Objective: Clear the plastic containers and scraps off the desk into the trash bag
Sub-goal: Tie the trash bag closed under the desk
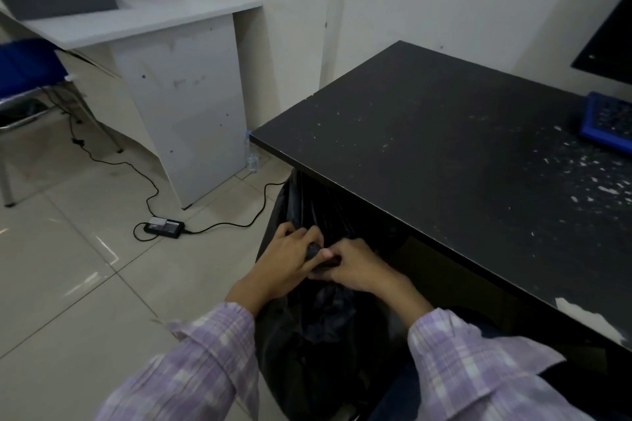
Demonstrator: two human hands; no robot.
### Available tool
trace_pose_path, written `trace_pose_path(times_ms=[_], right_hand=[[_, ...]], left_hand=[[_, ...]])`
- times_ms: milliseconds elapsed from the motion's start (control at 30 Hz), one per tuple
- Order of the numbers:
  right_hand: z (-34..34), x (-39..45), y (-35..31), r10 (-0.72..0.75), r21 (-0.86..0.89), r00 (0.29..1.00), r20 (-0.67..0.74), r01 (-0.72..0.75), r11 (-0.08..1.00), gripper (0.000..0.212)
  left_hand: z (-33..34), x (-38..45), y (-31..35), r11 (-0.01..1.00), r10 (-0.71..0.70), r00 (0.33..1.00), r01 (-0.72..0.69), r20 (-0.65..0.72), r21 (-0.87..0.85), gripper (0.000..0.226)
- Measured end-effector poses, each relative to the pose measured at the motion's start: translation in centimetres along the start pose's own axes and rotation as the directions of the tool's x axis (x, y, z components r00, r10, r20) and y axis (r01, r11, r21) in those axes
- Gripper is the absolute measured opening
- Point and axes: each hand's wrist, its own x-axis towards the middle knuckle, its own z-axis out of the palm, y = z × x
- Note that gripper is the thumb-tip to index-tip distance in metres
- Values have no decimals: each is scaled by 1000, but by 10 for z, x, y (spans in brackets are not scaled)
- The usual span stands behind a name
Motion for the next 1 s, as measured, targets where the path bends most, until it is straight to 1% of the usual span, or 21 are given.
trace_pose_path(times_ms=[67,100,167,200,267,333,367,400,433,467,500,533,567,600,667,734,767,834,900,934,1000], right_hand=[[1,-2,2,-5,-146,997,-82,-7,989,29],[2,-3,2,-21,-184,993,-113,0,983,28],[3,-3,3,-45,-195,985,-165,12,981,19],[6,0,6,-37,-172,983,-179,5,985,13],[11,4,10,9,-71,980,-199,-24,997,5],[14,9,13,52,90,977,-207,-34,995,10],[14,11,13,77,218,981,-178,-37,975,14],[14,11,13,95,370,989,-112,-47,928,16],[12,10,12,106,521,994,-24,-78,850,16],[8,8,12,109,652,992,67,-126,747,12],[6,7,14,102,764,984,145,-177,621,7],[3,6,16,94,849,977,192,-213,484,7],[1,6,16,102,894,970,219,-242,377,13],[-1,6,15,110,907,963,248,-271,324,21],[-1,7,9,122,903,953,278,-303,306,29],[1,10,3,144,908,948,284,-315,276,28],[2,12,2,160,908,944,289,-323,267,31],[5,15,2,202,905,940,274,-323,275,38],[7,18,4,242,906,944,222,-292,307,37],[9,19,6,263,901,948,178,-265,344,32],[16,21,4,322,854,943,79,-230,466,18]], left_hand=[[1,1,2,997,10,1000,-10,-5,82,73],[1,1,2,992,14,1000,-13,-7,122,72],[3,1,1,984,20,1000,-18,-6,177,70],[4,0,1,984,28,1000,-26,-8,179,69],[5,-3,-1,986,48,999,-44,-20,160,68],[8,-6,-5,990,73,996,-65,-55,129,64],[12,-8,-8,992,80,993,-71,-83,104,58],[15,-11,-11,995,74,992,-66,-103,77,53],[19,-13,-13,997,62,990,-55,-128,54,53],[22,-15,-14,998,50,985,-44,-163,39,55],[24,-16,-14,999,46,976,-39,-213,34,54],[24,-17,-12,999,44,959,-34,-279,41,52],[24,-17,-9,998,46,934,-27,-353,57,48],[23,-17,-5,996,52,900,-17,-432,84,43],[21,-16,2,993,60,837,7,-545,120,35],[19,-17,6,995,44,819,14,-573,97,23],[18,-18,6,995,43,826,16,-562,100,17],[17,-22,5,991,38,858,33,-512,128,19],[17,-24,5,986,24,897,51,-441,158,18],[17,-26,6,984,0,917,72,-400,165,19],[20,-31,9,983,-107,946,147,-305,109,28]])
